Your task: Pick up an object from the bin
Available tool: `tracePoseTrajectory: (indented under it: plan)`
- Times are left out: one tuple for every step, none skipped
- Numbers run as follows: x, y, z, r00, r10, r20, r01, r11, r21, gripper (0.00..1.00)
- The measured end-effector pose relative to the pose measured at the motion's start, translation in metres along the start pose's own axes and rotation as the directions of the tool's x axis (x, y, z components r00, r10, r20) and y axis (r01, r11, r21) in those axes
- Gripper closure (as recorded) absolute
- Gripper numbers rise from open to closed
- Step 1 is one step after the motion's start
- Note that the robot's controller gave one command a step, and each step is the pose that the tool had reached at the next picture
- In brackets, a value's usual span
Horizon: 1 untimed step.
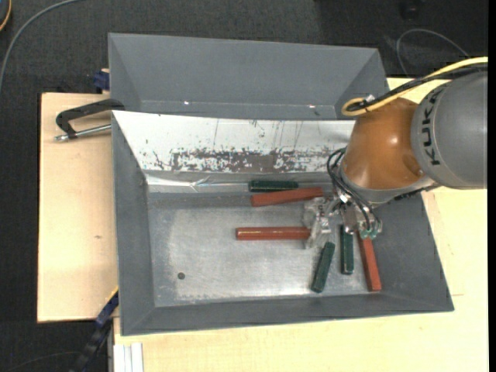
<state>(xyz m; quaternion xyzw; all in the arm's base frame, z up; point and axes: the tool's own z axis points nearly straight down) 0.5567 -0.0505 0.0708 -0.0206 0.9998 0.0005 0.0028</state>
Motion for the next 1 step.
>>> tracePoseTrajectory:
  plan:
    - [-0.0106, -0.0140, -0.2135, 0.999, -0.043, 0.011, 0.043, 0.999, 0.004, 1.00]
